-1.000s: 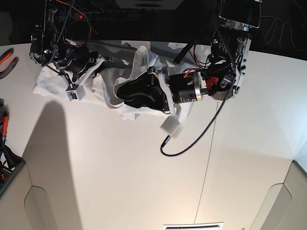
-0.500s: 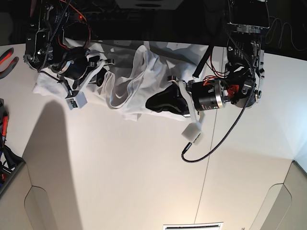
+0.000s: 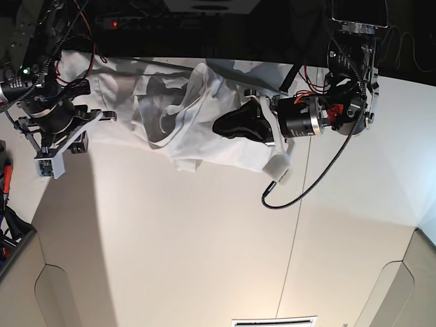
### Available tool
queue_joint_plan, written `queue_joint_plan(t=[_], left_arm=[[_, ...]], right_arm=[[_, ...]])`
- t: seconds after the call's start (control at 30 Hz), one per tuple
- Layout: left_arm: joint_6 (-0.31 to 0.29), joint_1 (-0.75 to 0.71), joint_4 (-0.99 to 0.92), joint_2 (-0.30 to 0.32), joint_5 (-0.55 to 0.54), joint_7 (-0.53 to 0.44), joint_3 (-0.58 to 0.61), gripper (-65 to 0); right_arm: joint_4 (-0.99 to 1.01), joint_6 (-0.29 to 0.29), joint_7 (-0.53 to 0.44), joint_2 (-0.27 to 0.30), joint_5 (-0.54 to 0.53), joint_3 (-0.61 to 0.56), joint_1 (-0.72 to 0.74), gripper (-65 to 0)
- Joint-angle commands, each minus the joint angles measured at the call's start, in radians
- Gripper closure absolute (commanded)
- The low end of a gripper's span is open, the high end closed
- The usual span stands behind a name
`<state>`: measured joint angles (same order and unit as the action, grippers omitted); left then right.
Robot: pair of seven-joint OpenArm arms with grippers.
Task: Layout the t-shirt on the table in an organized manner, then fold the t-shirt properly
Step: 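Press the folded bundle down with the left gripper and release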
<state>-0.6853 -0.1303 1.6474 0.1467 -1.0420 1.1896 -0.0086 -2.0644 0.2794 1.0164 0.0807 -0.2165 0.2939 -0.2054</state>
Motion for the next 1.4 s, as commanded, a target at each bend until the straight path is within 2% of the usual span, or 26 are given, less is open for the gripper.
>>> queue_joint_plan(t=[0.0,0.1,0.27,0.33,0.53,0.63,0.77,0.9,1.03,1.23,1.37], left_arm=[[-0.013,0.016,0.016,0.0,-0.039,-0.019,0.007,0.0],[-0.013,0.017,0.015,0.0,-0.011,-0.037,0.052,0.0],[-0.013,0.017,-0.003,0.0,0.201,-0.219,0.148,0.0],[-0.013,0.017,-0.007,0.0,0.259,-0.257,0.178,0.0],[-0.013,0.046,-0.032,0.0,0.389,-0.35,0.256,0.0],[-0.013,0.083,-0.087,-0.023,0.427,-0.363,0.285,0.0],[-0.013,0.148,-0.206,-0.076,0.429,-0.364,0.302,0.0],[-0.013,0.212,-0.328,-0.116,0.43,-0.378,0.32,0.0],[-0.013,0.266,-0.419,-0.118,0.434,-0.446,0.323,0.0],[-0.013,0.299,-0.441,-0.116,0.434,-0.446,0.322,0.0],[-0.013,0.299,-0.441,-0.116,0.468,-0.446,0.322,0.0]], right_arm=[[0.004,0.002,-0.02,0.003,-0.011,0.003,-0.004,0.0],[0.1,0.005,-0.032,0.003,-0.009,0.003,-0.012,0.0],[0.309,0.006,-0.101,0.002,-0.009,0.003,-0.008,0.0],[0.365,0.013,-0.101,0.002,-0.011,0.002,-0.002,0.0],[0.394,0.016,-0.1,0.002,-0.012,0.002,0.0,0.0],[0.394,0.016,-0.1,0.002,-0.018,-0.002,0.0,0.0],[0.394,0.021,-0.1,0.002,-0.064,-0.003,0.0,0.0],[0.394,0.042,-0.1,0.002,-0.065,-0.003,0.0,0.0],[0.394,0.042,-0.097,0.003,-0.079,-0.003,0.0,0.0],[0.376,0.042,-0.09,0.006,-0.116,-0.001,0.0,0.0],[0.283,0.042,-0.044,0.021,-0.155,0.015,0.0,0.0]])
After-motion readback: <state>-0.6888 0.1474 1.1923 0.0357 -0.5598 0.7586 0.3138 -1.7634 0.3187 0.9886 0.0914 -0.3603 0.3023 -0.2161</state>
